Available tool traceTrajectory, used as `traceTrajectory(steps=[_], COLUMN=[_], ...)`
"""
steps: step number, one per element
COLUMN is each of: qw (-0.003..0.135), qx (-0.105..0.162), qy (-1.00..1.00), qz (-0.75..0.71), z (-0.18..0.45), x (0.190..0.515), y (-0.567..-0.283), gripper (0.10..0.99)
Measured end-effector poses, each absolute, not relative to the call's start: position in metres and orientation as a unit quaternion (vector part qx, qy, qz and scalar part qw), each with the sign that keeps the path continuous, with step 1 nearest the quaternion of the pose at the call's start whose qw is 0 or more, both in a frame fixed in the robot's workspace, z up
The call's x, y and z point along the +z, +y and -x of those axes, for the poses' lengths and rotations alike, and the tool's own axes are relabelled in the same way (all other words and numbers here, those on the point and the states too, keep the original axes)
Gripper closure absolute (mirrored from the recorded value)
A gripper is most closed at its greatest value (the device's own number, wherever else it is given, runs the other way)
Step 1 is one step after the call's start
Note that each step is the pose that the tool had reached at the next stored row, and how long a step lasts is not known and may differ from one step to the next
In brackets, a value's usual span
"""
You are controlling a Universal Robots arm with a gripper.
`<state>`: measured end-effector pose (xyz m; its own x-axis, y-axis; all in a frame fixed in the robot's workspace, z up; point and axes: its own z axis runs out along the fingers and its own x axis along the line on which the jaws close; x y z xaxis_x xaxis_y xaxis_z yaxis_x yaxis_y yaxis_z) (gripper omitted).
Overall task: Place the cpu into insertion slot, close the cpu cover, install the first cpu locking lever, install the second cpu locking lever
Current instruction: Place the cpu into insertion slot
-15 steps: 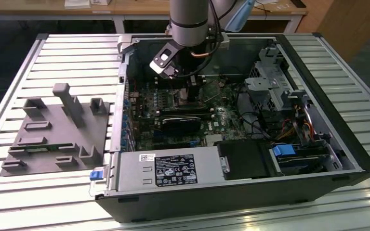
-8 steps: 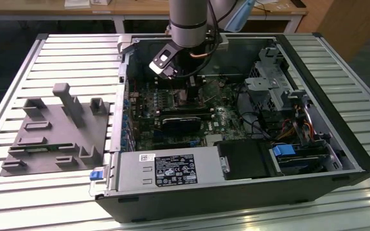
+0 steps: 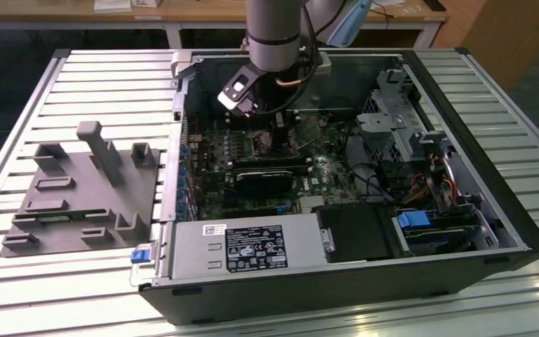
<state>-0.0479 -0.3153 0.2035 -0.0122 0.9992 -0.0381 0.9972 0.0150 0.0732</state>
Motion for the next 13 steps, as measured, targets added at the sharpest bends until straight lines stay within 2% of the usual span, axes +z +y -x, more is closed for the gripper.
traceTrajectory(steps=[13], qw=[0.04], qx=[0.012], qy=[0.709], qz=[-0.704], z=[0.0481], x=[0.195], y=[-0.3134], gripper=[0.545])
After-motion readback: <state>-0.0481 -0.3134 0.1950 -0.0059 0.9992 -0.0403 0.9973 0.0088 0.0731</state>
